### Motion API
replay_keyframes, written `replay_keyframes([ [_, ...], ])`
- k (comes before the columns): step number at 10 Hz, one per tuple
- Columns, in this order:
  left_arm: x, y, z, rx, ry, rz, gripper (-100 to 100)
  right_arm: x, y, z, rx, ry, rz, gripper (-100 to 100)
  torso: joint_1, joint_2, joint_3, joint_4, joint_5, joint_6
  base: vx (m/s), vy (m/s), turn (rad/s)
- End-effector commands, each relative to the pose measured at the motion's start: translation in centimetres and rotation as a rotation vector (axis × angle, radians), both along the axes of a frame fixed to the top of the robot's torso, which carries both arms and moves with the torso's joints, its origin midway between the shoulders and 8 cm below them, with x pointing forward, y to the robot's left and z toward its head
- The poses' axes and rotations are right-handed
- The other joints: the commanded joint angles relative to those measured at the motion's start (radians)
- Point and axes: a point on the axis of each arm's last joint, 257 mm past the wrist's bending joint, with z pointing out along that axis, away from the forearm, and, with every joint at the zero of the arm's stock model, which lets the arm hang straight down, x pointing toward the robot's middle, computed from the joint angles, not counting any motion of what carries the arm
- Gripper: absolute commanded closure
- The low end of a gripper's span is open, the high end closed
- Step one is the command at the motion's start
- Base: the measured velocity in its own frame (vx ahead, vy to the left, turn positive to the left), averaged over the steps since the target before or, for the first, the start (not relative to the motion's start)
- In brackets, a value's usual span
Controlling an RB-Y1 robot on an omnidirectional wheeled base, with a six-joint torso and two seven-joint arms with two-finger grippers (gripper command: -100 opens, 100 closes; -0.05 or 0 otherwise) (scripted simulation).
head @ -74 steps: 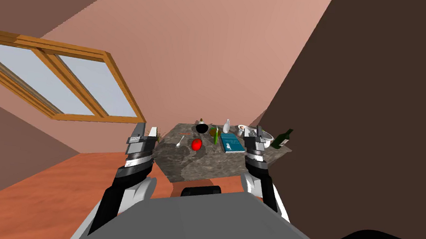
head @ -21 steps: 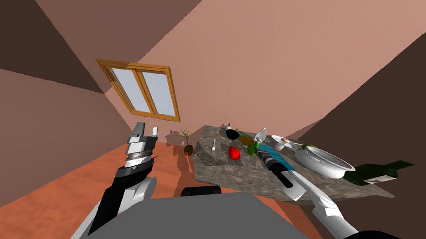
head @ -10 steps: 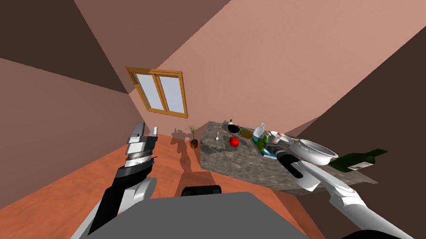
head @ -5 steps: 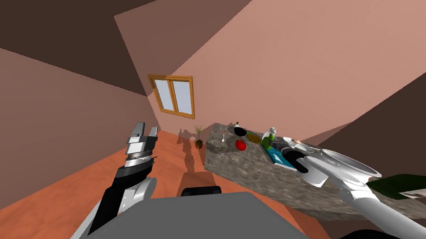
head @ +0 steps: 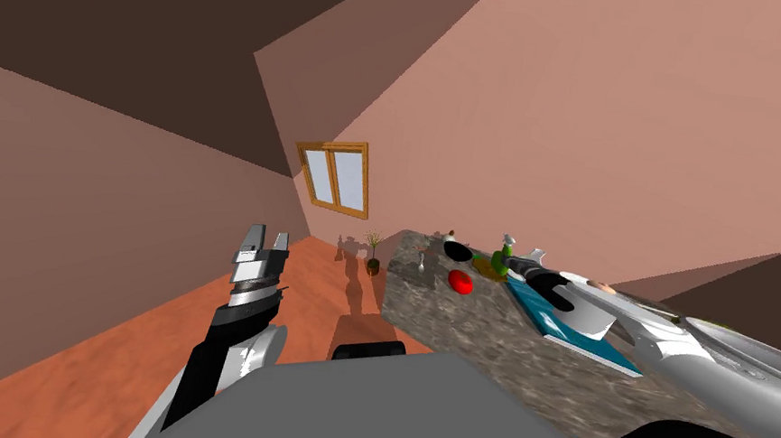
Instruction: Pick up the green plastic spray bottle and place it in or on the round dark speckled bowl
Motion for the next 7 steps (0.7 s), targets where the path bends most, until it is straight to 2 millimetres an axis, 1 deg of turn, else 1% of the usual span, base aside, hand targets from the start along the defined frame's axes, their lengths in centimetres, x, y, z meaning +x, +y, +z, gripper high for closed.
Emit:
replay_keyframes([
  [1,0.0,0.0,0.0,0.0,0.0,0.0,0,-0.5,-1.3,0.2,0.03,-0.008,-0.037,100,0.0,0.0,0.0,0.0,0.0,0.0,0.114,0.026,0.228],
  [5,0.0,0.0,0.0,0.0,0.0,0.0,0,-1.7,-3.9,0.5,0.097,-0.025,-0.12,100,-0.001,0.001,0.001,0.001,-0.001,0.0,0.11,0.002,0.223],
  [7,0.0,0.0,0.0,0.0,0.0,0.0,0,-2.3,-5.0,0.5,0.124,-0.032,-0.155,100,-0.001,0.002,0.002,0.001,-0.001,0.001,0.083,0.009,0.17],
])
